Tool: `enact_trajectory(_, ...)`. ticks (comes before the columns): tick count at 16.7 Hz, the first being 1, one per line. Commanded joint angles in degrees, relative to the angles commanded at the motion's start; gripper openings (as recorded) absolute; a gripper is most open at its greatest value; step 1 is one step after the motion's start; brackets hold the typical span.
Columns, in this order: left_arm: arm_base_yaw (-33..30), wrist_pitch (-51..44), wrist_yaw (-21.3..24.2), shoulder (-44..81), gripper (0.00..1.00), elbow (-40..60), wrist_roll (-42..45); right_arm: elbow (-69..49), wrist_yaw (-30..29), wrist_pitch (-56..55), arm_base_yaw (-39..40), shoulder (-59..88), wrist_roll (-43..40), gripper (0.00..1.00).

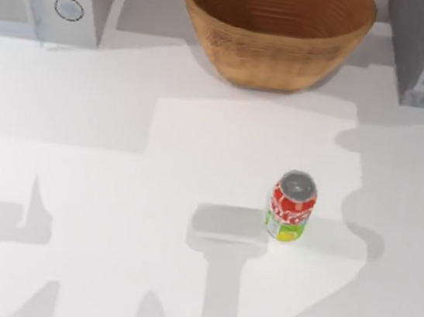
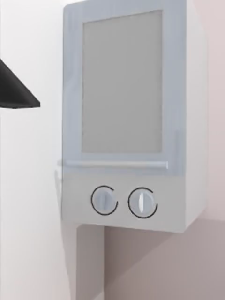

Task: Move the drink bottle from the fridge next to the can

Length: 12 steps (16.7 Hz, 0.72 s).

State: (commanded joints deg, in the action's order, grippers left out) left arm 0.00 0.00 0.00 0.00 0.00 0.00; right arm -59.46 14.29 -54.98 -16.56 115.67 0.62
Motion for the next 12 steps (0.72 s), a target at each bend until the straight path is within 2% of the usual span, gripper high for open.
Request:
enact_trajectory(6,0.0,0.0,0.0,0.0,1.0,0.0,0.0,19.6,3.3,-7.0,-2.9,-12.7,0.0,0.0)
enact_trajectory(12,0.0,0.0,0.0,0.0,1.0,0.0,0.0,21.6,3.7,-7.9,-3.0,-14.4,0.1,0.0)
